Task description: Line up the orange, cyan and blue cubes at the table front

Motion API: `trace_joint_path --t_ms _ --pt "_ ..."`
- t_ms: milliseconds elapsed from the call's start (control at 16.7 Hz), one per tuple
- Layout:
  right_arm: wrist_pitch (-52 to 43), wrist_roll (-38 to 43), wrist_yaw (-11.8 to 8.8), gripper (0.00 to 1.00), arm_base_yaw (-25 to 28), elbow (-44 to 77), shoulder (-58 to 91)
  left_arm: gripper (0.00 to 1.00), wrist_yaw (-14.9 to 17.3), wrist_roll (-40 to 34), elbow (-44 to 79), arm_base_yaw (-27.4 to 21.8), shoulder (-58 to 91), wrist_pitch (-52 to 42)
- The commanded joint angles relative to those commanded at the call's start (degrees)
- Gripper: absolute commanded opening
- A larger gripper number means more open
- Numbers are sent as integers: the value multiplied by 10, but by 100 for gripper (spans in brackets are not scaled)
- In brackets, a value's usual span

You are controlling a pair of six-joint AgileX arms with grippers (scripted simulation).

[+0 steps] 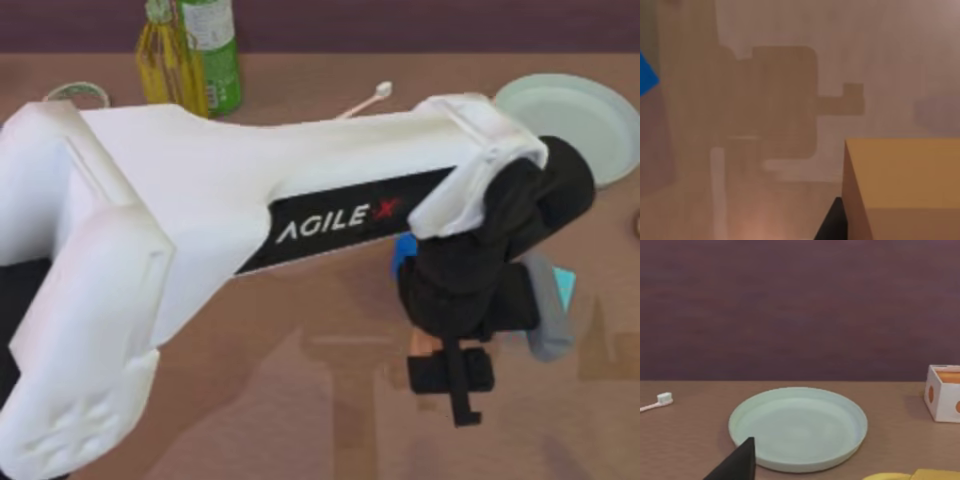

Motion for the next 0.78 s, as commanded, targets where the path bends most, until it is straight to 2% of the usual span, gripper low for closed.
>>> trace_joint_path --t_ms 420,780 --pt "0 0 0 100 0 0 0 0 0 -5 -7 -10 4 10" --pt "0 0 0 100 0 0 0 0 0 -8 -73 -12 43 120"
